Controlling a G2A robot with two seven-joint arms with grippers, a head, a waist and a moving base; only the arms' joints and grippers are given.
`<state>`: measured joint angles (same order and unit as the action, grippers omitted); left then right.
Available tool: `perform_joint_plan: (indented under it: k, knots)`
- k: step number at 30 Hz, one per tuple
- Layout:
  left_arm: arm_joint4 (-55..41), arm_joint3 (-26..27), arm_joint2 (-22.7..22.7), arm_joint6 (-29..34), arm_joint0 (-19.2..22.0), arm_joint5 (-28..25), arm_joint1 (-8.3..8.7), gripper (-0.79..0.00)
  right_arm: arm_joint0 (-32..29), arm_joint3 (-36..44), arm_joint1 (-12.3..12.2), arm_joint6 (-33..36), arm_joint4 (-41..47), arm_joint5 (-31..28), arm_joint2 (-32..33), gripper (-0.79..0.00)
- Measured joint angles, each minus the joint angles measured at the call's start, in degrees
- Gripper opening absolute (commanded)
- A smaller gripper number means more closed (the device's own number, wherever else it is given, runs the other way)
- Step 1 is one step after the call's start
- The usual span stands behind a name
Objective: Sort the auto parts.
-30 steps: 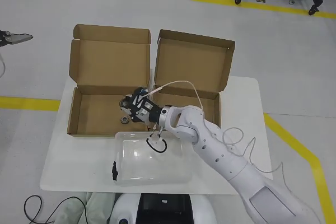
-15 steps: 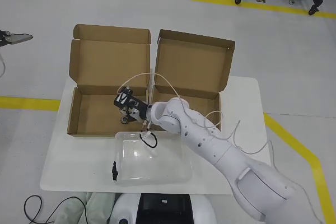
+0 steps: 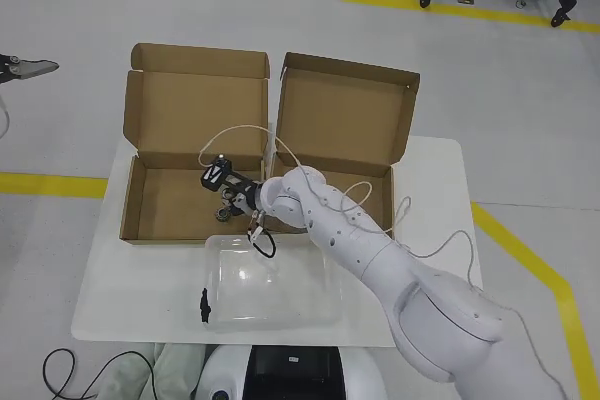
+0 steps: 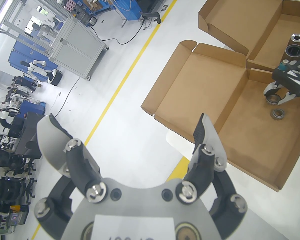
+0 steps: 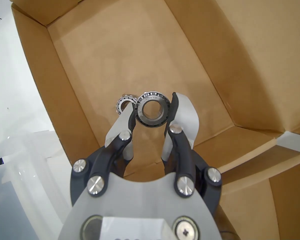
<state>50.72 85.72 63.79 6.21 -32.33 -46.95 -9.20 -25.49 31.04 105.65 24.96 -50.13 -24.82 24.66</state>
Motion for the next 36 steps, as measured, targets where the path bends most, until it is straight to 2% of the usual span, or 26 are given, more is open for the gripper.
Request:
perform_joint_plan:
  k: [2,5,7,8,18,22,29,36]
  knots:
    - [0.0,0.0,0.0,0.0,0.0,0.0,0.00,0.000,0.4,-1.8,1.0,-0.4,-0.1,0.0,-0.3,-0.785]
    - [0.0,0.0,0.0,0.0,0.0,0.0,0.00,0.000,1.0,-4.2,2.2,-0.9,-0.3,-0.1,-0.6,-0.628]
    - [0.0,0.0,0.0,0.0,0.0,0.0,0.00,0.000,1.4,-5.4,2.9,-1.3,-0.4,-0.1,-0.8,-0.548]
    - [0.0,0.0,0.0,0.0,0.0,0.0,0.00,0.000,1.6,-6.2,3.3,-1.5,-0.5,-0.1,-0.8,-0.539]
    - [0.0,0.0,0.0,0.0,0.0,0.0,0.00,0.000,2.8,-10.7,5.6,-4.6,-1.4,-0.4,-0.6,-0.508]
    - [0.0,0.0,0.0,0.0,0.0,0.0,0.00,0.000,3.0,-10.9,5.8,-8.6,-1.1,-1.9,0.2,-0.511]
    - [0.0,0.0,0.0,0.0,0.0,0.0,0.00,0.000,2.4,-8.7,4.6,-18.3,-2.3,-6.7,1.7,-0.514]
    - [0.0,0.0,0.0,0.0,0.0,0.0,0.00,0.000,0.1,-2.6,2.3,-23.0,-5.2,-7.9,3.2,-0.520]
